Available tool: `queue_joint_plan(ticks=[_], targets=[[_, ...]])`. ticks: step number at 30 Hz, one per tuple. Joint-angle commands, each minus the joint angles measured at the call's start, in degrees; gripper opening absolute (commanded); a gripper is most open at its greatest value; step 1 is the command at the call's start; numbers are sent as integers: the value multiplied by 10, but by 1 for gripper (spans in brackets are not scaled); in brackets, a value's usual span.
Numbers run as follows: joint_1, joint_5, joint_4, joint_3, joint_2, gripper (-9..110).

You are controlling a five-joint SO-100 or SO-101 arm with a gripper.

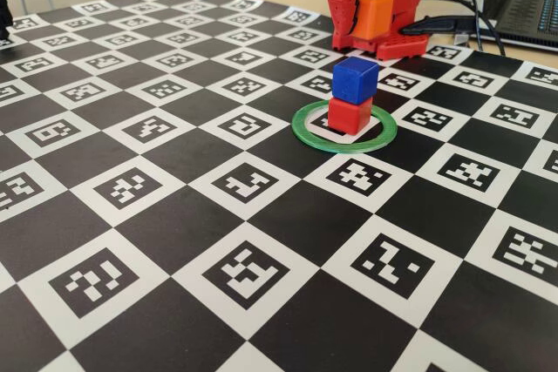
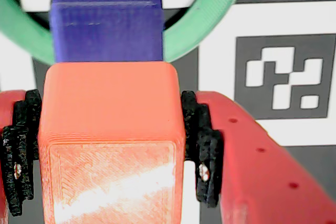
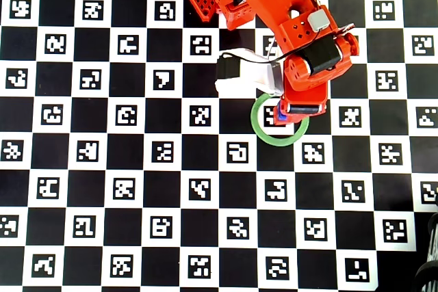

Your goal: Grab the red cube then put it in the green circle then put the blue cube on top and finally the orange cube on top

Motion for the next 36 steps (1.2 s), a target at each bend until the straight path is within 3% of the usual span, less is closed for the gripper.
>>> queue_joint_plan(ticks=[1, 36], targets=[[9, 3, -11, 3, 9, 4], [11, 23, -61, 37, -15, 4]])
